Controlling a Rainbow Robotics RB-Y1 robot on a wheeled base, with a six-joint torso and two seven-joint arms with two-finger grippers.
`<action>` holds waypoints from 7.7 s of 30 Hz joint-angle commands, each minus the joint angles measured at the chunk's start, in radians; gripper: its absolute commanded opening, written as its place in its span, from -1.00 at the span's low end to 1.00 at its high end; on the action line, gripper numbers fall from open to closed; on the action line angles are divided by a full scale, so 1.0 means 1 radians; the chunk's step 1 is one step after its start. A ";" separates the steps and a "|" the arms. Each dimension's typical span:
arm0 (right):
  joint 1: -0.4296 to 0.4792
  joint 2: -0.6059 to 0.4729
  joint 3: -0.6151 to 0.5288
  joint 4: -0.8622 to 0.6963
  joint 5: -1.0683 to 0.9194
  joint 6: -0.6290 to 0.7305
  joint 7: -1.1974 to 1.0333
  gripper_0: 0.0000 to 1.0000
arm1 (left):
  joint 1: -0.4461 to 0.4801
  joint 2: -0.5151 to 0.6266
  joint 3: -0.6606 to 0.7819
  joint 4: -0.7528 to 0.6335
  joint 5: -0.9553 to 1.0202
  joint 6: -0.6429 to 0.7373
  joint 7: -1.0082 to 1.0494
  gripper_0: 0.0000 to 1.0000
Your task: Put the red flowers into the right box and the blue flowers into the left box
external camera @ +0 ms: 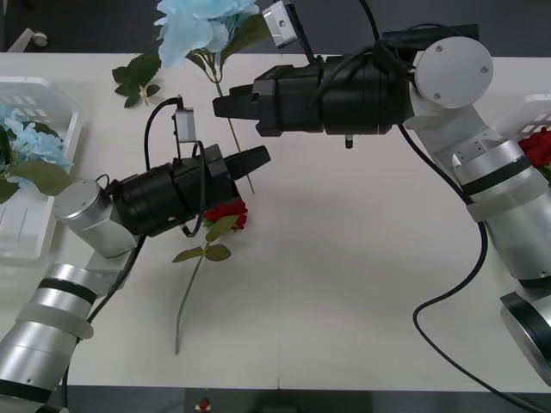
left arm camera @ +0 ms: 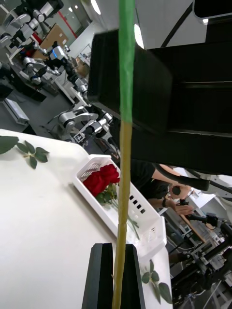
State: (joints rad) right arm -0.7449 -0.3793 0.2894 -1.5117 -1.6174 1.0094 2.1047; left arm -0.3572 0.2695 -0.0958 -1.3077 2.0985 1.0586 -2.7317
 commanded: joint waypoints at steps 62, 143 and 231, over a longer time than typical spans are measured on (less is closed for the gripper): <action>-0.039 -0.510 0.318 -0.048 -0.102 -0.034 0.538 1.00 | 0.262 0.721 0.427 0.001 -0.904 -0.333 0.636 -0.99; -0.039 -0.510 0.318 -0.048 -0.102 -0.034 0.538 1.00 | 0.107 0.185 -0.203 -0.466 -1.502 0.021 0.940 1.00; 0.180 -0.297 -0.004 -0.041 -0.191 0.383 0.046 1.00 | 0.060 -0.136 0.054 -0.446 -0.437 -0.278 0.595 -1.00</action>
State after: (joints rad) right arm -0.5500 -0.7064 0.3059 -1.5301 -1.8294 1.3940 2.1898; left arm -0.2775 0.1411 -0.0447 -1.7376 1.6761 0.7847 -2.1112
